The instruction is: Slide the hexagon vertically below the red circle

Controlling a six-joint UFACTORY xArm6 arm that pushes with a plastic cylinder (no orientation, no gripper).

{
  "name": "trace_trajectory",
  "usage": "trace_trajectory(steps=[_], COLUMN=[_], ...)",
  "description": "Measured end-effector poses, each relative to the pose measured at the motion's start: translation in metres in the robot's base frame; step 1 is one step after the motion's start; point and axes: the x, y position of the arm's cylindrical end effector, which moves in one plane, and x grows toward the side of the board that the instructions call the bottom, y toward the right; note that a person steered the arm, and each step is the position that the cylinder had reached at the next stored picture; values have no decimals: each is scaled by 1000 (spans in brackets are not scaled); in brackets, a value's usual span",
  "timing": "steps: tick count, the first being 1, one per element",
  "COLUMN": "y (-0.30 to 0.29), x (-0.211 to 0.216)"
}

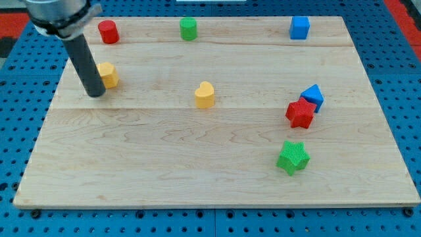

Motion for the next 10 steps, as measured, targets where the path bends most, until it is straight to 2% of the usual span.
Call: trace_trajectory(steps=[1, 2, 3, 4, 8, 10], y=[34, 33, -18, -28, 13, 196], x=[-39, -93, -75, -61, -77, -93])
